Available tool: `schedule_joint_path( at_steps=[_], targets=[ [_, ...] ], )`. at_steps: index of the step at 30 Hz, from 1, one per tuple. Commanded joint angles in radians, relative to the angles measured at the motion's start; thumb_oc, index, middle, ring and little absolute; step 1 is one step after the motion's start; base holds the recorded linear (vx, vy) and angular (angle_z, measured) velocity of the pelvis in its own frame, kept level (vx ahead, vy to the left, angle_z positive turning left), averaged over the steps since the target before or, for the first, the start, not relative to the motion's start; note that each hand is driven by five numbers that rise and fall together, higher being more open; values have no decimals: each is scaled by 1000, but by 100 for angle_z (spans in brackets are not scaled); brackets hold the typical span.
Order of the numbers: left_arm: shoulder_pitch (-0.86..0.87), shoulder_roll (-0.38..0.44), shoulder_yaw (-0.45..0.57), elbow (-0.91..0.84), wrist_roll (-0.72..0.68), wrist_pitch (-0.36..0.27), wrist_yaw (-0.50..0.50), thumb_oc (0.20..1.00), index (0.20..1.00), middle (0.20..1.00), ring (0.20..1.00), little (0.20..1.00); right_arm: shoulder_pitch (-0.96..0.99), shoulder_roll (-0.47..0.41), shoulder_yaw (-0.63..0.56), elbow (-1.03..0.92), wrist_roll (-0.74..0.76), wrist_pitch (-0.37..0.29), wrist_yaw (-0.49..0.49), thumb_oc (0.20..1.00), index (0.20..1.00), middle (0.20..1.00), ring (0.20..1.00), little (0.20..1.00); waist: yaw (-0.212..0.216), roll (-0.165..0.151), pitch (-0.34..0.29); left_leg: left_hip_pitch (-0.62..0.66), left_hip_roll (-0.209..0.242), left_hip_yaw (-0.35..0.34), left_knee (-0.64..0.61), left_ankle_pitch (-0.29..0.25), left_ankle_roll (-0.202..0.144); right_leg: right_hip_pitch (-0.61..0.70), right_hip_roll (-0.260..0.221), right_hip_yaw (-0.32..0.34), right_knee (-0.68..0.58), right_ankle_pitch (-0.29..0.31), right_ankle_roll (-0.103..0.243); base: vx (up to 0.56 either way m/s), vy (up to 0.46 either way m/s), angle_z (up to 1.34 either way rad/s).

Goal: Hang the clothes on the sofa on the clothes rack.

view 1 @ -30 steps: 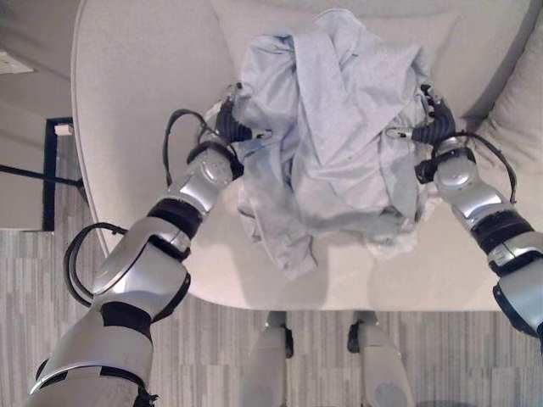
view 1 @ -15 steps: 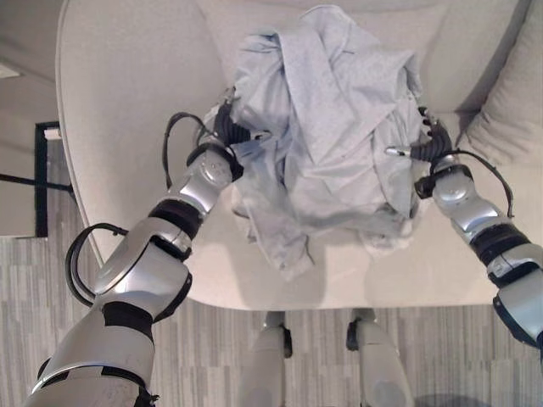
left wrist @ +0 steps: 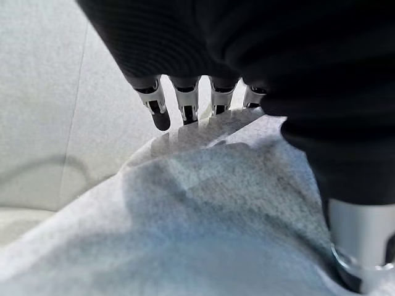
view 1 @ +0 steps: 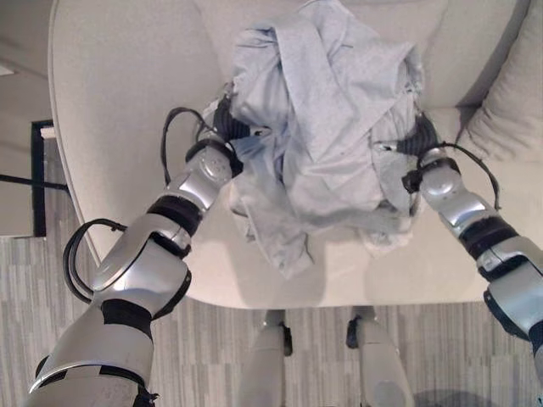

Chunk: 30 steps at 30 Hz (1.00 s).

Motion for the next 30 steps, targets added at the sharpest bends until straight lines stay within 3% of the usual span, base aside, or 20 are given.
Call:
schedule_joint_path(
  at_steps=[1, 20, 21, 22, 30],
  targets=[
    [-144, -21, -44, 69, 3, -28, 12, 1000, 1000, 1000, 1000, 1000, -73, -22, 0, 3, -1, -32, -31, 1000, 1000, 1000, 1000, 1000, 10, -11, -10, -23, -45, -4, 5, 10, -41, -99, -26, 18, 12, 49, 142, 0, 0, 0],
    [-170, -31, -71, 78, -13, -26, 17, 1000, 1000, 1000, 1000, 1000, -158, -11, 39, 23, 42, -31, -42, 1000, 1000, 1000, 1000, 1000, 21, -15, -10, -22, -43, -5, 5, 13, -42, -96, -26, 12, 12, 50, 142, 2, -1, 1],
    [-170, -35, -74, 77, -12, -25, 19, 784, 784, 784, 784, 784, -163, -6, 39, 25, 34, -30, -51, 592, 592, 592, 592, 592, 22, -14, -10, -22, -42, -7, 5, 13, -41, -96, -25, 11, 12, 49, 142, 0, 0, 0],
    [-170, -36, -73, 76, -12, -25, 22, 200, 200, 200, 200, 200, -165, -5, 38, 24, 27, -28, -57, 200, 200, 200, 200, 200, 22, -14, -10, -22, -42, -6, 5, 13, -41, -95, -25, 12, 12, 49, 142, 0, 0, 0],
    [-164, -52, -62, 56, -18, -27, 37, 200, 200, 200, 200, 200, -158, -10, 6, -37, -16, -30, -106, 200, 200, 200, 200, 200, 19, -15, -9, -19, -42, -6, 5, 9, -39, -92, -23, 15, 12, 45, 142, 0, 0, 0]
  ],
)
